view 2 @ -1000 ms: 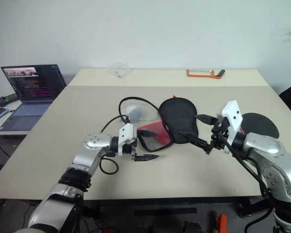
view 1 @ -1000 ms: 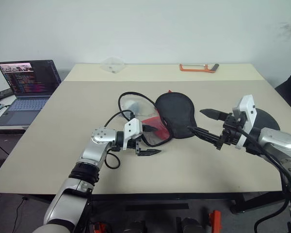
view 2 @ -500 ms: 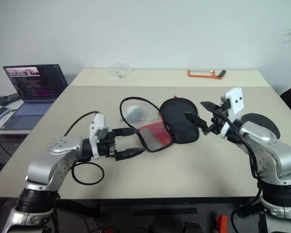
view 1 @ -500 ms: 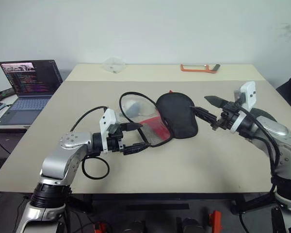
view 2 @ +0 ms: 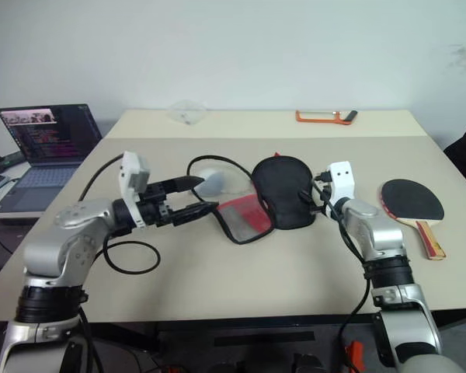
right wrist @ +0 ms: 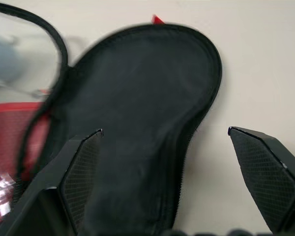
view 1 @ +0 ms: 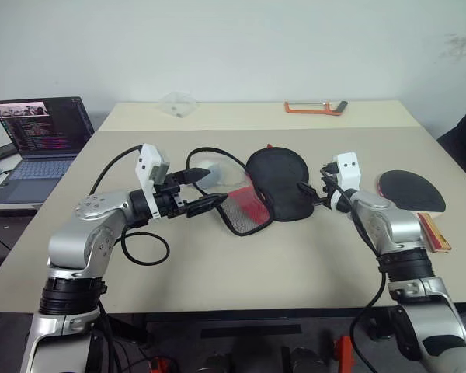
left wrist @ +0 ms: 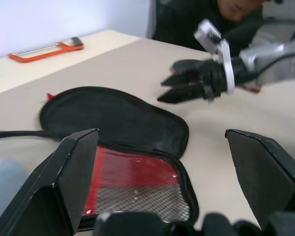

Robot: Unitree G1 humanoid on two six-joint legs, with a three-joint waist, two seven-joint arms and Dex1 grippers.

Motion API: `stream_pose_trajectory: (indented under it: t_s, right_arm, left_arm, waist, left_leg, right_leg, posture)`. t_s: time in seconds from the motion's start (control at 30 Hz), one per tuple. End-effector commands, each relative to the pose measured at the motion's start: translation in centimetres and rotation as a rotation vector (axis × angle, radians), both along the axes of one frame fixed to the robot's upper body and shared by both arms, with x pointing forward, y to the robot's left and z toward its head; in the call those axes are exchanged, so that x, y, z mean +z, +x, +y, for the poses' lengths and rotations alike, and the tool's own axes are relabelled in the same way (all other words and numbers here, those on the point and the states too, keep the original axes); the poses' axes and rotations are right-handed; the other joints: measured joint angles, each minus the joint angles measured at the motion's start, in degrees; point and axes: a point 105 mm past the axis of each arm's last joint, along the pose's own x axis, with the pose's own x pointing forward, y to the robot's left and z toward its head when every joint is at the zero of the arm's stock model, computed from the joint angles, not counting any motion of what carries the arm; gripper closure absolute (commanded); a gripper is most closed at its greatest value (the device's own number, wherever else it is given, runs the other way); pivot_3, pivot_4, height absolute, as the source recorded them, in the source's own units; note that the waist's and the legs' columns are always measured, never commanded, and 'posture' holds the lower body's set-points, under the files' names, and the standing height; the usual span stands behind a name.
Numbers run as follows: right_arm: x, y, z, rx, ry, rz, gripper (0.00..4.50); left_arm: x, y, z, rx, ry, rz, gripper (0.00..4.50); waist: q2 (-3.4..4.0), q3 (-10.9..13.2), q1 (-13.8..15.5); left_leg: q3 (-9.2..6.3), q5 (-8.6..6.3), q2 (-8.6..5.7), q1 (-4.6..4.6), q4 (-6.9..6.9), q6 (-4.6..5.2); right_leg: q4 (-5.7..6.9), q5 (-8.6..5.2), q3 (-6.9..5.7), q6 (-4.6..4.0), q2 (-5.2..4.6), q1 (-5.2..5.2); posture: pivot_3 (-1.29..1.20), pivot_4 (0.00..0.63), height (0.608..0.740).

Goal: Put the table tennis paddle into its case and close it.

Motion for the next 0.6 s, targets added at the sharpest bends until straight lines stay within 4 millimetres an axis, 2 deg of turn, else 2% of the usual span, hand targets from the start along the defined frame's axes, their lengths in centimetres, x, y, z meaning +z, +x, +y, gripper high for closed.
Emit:
stream_pose_trajectory:
  t_s: [0.03,0.27,0.37,0.47,0.6]
  right_arm:
    - [0.4,1.1,0.4,-0.023,-0.013,-0.049,0.0]
    - [-2.9,1.9,1.7,-0.008,-0.056,0.019,0.0]
    - [-3.0,2.0,2.2,0.012,-0.048,0.025,0.0]
    - [-3.0,1.9,2.9,0.025,-0.022,0.031,0.59]
    - [-2.8,1.7,3.4,0.027,0.0,0.035,1.98]
  left_arm:
    - [1.9,0.1,0.1,0.004,-0.05,-0.052,0.02]
    - [1.5,0.1,-1.0,-0.036,-0.024,-0.052,0.02]
    - [1.4,0.1,-1.2,-0.043,-0.017,-0.054,0.02]
    - [1.4,0.1,-1.5,-0.05,-0.018,-0.056,0.0]
    - [1.3,0.1,-1.6,-0.056,-0.014,-0.059,0.0]
  waist:
    - [0.0,0.0,-0.2]
    - [0.0,0.0,-0.9]
    - [0.01,0.0,-1.1]
    - [0.02,0.0,-1.4]
    - [0.02,0.0,-2.2]
  left_leg:
    - [-0.02,0.0,0.0,-0.02,0.0,0.0]
    - [-0.01,0.01,-0.01,-0.03,0.01,-0.02]
    - [-0.02,0.02,-0.01,0.0,0.02,-0.03]
    - [-0.03,0.04,0.0,0.01,0.03,-0.07]
    - [-0.02,0.04,0.01,0.01,0.02,-0.07]
  right_leg:
    - [0.0,0.0,-0.01,0.0,0.0,0.0]
    - [0.0,0.0,0.0,0.0,-0.01,-0.01]
    - [0.04,0.0,0.0,-0.01,0.0,0.02]
    - [0.08,0.01,0.0,-0.01,0.01,0.01]
    - [0.1,0.01,0.02,-0.02,0.02,-0.01]
  posture:
    - [0.0,0.15,0.74]
    - [0.0,0.15,0.74]
    - [0.0,0.15,0.74]
    - [0.0,0.15,0.74]
    - [0.0,0.15,0.74]
